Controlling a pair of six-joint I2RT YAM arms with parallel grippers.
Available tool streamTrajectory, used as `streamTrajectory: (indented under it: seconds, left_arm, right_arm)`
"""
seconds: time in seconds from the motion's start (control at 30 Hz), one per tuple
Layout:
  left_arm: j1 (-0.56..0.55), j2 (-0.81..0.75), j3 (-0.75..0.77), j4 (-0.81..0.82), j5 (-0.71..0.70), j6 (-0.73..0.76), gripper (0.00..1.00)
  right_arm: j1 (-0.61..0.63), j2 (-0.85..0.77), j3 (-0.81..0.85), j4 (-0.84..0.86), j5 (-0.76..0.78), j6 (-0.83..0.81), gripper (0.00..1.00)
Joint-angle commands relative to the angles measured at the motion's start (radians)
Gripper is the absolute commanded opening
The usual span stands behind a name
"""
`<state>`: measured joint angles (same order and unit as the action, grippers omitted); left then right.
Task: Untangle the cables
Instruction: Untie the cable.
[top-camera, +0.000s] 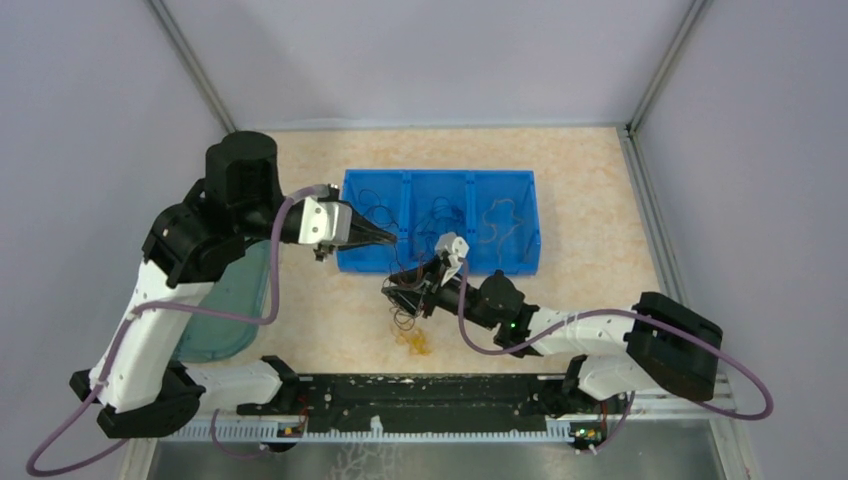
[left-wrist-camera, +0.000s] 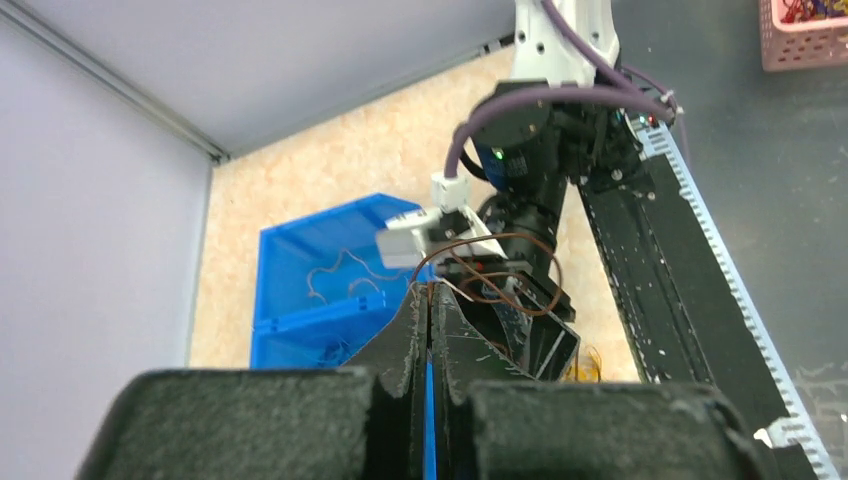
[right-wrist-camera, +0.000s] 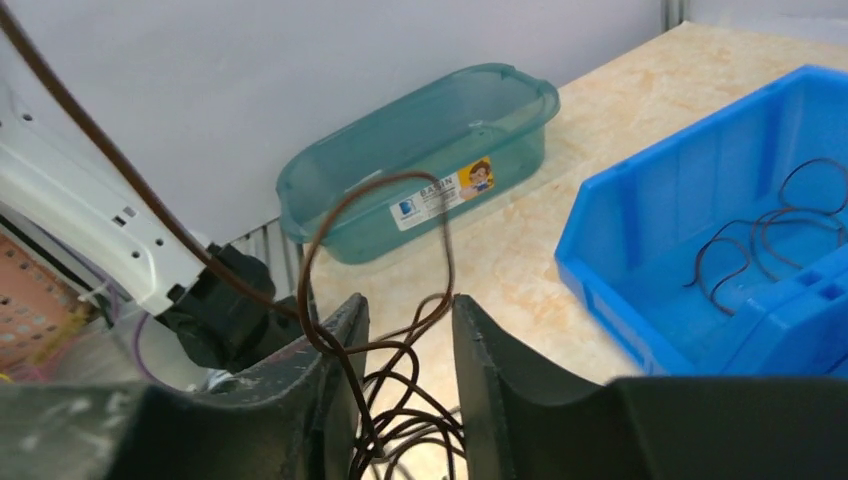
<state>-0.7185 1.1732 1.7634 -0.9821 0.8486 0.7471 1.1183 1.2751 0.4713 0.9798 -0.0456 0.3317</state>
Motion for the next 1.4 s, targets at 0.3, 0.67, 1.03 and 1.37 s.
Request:
streamTrajectory:
  seconds: [0.3,0.67,1.03,1.37]
  left_arm:
    - [-0.007,-0.03,0.131,0.371,-0.057,-0.065,0.01]
    - [-0.007,-0.097,0.068,0.838,-0.23,-0.025,0.0]
    - [-0.007,-0.105,0.073,0.706,-0.171,-0.002,0.0]
    - [-0.007,-0.11,0.054,0.648,-0.151,0.064,0.0]
  right_arm:
    - [0.005,0.014,-0.212,0.204,0.024,0.125,0.31]
    - [0.005,0.099,-0.339,0.31,0.045,0.184,0.38]
    - [0.005,-0.162,-0.236,0.082,0.019,0.123,0.68]
    - [0.002,-0.435,-0.121,-0.256,0.024,0.031,0.74]
